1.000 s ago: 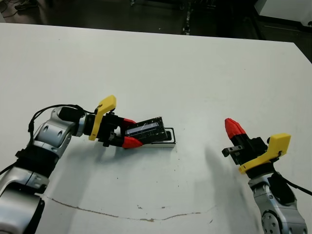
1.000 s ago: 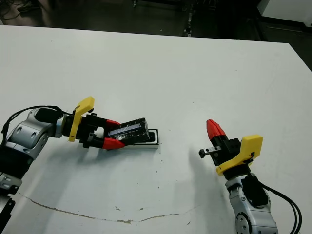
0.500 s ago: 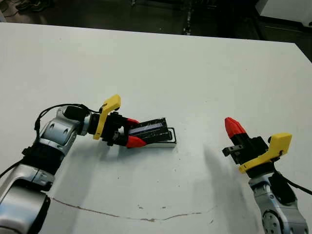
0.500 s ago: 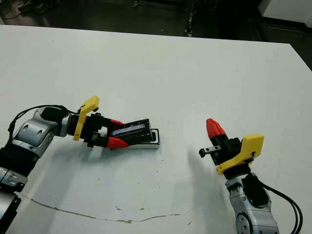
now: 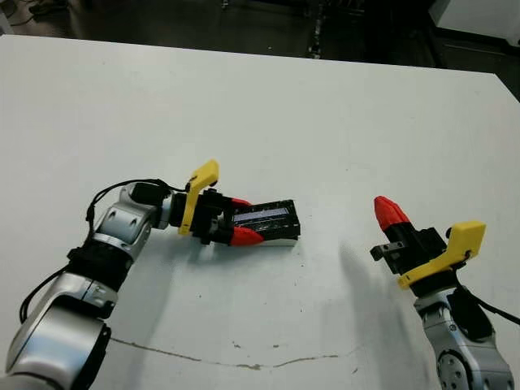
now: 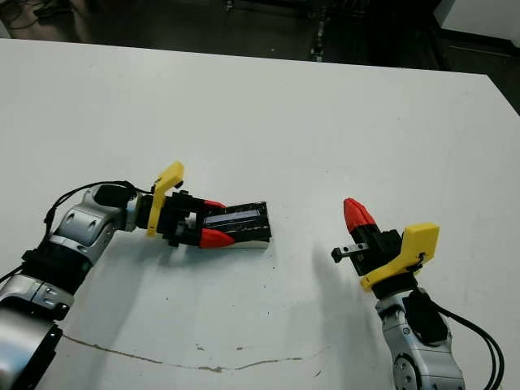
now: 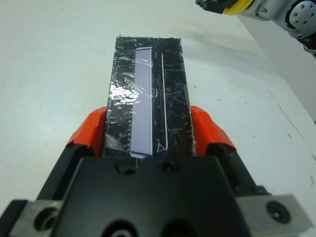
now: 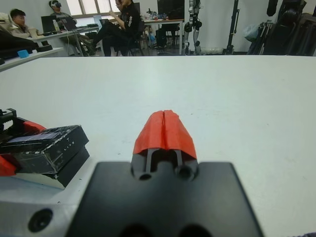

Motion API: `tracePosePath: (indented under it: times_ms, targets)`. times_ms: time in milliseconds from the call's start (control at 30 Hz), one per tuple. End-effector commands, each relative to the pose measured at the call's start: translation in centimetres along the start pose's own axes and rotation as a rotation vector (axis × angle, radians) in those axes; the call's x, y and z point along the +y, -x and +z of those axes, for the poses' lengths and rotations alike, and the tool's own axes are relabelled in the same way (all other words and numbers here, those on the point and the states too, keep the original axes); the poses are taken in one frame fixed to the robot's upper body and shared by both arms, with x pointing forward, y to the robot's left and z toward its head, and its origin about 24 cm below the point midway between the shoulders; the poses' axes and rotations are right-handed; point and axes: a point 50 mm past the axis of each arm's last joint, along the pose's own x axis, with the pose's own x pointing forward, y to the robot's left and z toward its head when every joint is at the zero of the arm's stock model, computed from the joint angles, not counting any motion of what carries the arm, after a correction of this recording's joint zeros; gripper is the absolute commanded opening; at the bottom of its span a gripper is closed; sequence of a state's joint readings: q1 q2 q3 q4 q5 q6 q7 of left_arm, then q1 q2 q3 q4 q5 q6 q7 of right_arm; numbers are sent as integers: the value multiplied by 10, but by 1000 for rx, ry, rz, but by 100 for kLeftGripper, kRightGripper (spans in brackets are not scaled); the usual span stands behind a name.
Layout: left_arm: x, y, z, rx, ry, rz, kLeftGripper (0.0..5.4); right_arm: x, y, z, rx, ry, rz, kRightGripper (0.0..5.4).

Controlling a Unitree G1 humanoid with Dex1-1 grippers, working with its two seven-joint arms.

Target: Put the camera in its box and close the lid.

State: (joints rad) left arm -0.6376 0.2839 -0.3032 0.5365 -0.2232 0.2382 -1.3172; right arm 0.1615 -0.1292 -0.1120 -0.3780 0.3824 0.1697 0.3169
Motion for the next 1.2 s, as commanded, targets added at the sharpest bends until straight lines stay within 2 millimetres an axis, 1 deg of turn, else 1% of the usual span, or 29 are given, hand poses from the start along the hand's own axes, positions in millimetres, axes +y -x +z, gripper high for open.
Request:
tracePosePath:
  times_ms: [33,200,467,533,667,767,800,900,967,1200]
  targets:
    - [-10,-34,-10,50,19,-78,316,-4,2,-1,13,7,-6,0]
    - [-8,-35,-11,116,2,-84,316,-4,2,-1,18,4,-12,0]
    - [-4,-33,-8,212,-53,-117,316,-3,2,-1,16,10,-8,0]
    - [-3,-33,-8,217,-39,-125,316,-3,2,-1,16,5,-6,0]
    - [-1,-32,-6,242,-46,-112,316,-3,2,-1,13,5,-6,0]
    - [0,-31,-5,296,-74,-62,316,-3,2,-1,14,11,-8,0]
    - [0,-30,-4,306,-85,-53,345,-2,2,-1,14,12,-9,0]
    - [0,-32,-3,337,-184,-9,374,-2,2,-2,10,13,-5,0]
    - [0,-32,-4,342,-219,2,400,-2,2,-2,13,11,-7,0]
    - [0,-30,-7,357,-205,7,494,-2,2,-2,14,7,-7,0]
